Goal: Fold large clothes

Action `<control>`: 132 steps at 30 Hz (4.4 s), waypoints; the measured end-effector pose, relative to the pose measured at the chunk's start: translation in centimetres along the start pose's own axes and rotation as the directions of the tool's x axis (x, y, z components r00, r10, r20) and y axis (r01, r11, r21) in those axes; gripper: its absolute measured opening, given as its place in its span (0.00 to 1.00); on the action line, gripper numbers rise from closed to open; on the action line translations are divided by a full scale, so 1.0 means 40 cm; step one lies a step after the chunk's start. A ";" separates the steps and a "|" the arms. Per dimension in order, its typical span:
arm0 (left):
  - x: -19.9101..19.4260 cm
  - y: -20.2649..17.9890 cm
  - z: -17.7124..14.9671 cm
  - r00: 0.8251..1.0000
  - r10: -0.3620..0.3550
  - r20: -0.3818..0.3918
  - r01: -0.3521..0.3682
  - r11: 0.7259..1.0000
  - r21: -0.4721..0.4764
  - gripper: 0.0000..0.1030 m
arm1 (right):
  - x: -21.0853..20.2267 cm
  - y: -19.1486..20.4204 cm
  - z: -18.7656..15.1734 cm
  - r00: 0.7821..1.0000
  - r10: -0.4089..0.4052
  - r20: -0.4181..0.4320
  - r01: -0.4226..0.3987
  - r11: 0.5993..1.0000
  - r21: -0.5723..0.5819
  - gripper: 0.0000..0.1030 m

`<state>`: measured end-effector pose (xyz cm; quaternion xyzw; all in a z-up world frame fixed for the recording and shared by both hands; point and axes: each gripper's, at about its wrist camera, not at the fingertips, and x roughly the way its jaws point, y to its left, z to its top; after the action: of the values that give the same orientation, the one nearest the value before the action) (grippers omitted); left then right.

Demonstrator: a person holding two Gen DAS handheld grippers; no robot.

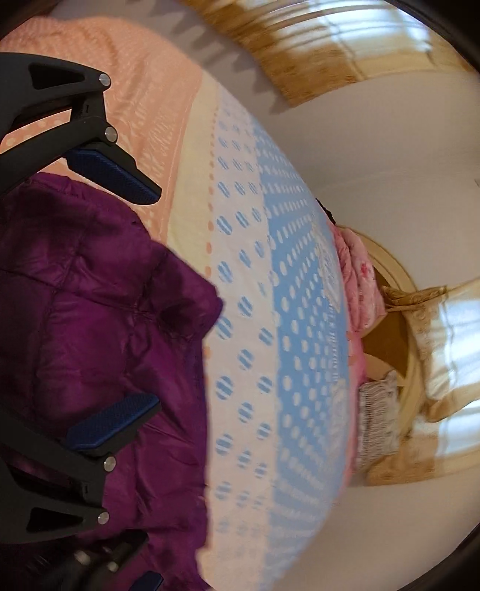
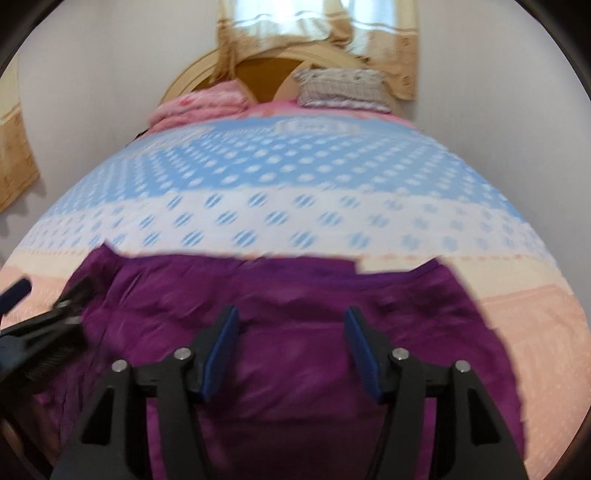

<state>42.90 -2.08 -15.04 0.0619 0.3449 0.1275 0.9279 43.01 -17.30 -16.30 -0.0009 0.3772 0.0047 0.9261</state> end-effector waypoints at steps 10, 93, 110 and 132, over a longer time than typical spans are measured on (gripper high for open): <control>0.094 -0.003 -0.027 0.992 -0.030 -0.122 0.025 0.999 -0.041 0.99 | 0.072 0.011 -0.048 0.999 -0.004 -0.032 0.005 1.000 0.006 0.63; -0.275 0.305 -0.335 0.975 -0.222 0.021 0.220 0.946 -0.236 0.07 | -0.185 0.105 -0.332 0.994 -0.105 -0.010 0.102 0.980 -0.170 0.96; -0.492 0.108 -0.150 0.940 -0.230 0.250 0.229 0.973 0.036 0.07 | -0.353 -0.384 -0.316 0.975 -0.222 -0.013 0.222 0.974 0.033 0.87; -0.477 -0.588 -0.374 0.896 -0.412 0.164 0.162 0.650 0.743 0.07 | -0.414 -0.812 -0.492 0.932 -0.343 -0.119 0.363 0.884 0.297 0.89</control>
<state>23.74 -29.58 -19.20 0.3792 0.2179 -0.1783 0.8815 17.72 -50.00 -18.85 0.0775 0.3956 -0.2237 0.8874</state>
